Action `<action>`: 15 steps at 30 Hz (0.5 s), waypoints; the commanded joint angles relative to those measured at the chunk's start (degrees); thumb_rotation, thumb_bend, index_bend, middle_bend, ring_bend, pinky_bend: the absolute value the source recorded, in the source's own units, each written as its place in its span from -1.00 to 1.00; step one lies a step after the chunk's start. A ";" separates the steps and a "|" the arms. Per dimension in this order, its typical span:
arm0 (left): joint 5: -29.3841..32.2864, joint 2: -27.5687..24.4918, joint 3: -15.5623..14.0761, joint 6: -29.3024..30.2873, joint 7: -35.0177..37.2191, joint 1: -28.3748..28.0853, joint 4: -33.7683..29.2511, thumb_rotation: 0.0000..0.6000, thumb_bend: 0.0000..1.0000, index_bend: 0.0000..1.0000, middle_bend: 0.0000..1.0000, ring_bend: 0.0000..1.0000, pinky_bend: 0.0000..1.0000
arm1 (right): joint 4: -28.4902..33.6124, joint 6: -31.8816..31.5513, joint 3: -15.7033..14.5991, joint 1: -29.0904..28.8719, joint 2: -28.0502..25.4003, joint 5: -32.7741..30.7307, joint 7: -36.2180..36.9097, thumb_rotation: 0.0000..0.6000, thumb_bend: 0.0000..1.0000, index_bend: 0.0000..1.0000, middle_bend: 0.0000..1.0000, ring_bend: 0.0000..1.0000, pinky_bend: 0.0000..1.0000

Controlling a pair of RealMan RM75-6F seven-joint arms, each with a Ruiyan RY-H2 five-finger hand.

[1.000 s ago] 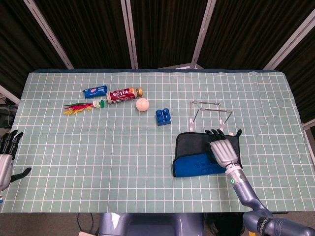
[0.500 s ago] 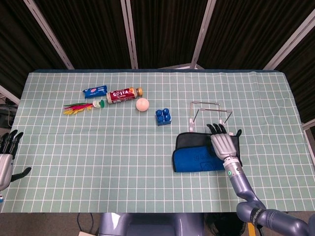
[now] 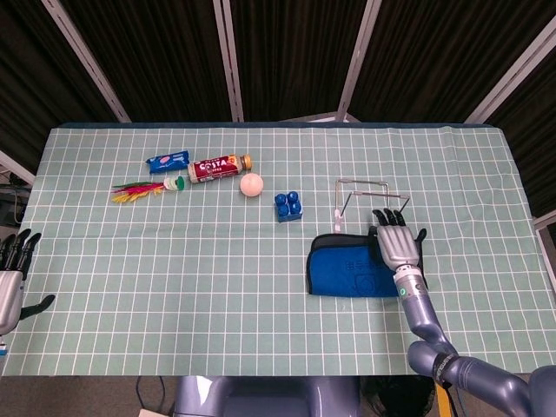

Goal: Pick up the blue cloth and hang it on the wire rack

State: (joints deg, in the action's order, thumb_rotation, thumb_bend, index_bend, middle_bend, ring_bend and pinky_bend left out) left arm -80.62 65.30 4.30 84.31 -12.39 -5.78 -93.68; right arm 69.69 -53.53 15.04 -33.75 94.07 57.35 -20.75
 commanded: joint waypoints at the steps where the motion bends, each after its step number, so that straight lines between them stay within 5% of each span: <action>1: 0.08 0.05 0.02 -0.05 -0.09 -0.04 0.03 1.00 -1.00 -1.00 -1.00 -1.00 -1.00 | -1.10 -0.18 0.57 -0.61 0.92 -1.45 -0.52 1.00 -0.10 0.26 -0.83 -1.00 -1.00; 15: 0.74 0.16 0.14 -0.44 -0.20 -0.22 0.29 1.00 -1.00 -1.00 -1.00 -1.00 -1.00 | -3.45 -0.17 0.56 -1.86 1.77 -4.79 -2.62 1.00 -0.10 0.26 -0.83 -1.00 -1.00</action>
State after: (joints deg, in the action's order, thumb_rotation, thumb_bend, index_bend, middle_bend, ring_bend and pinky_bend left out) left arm -79.88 65.45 4.44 83.87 -12.60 -6.00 -93.39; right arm 66.24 -53.73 15.62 -35.59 95.86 52.59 -23.34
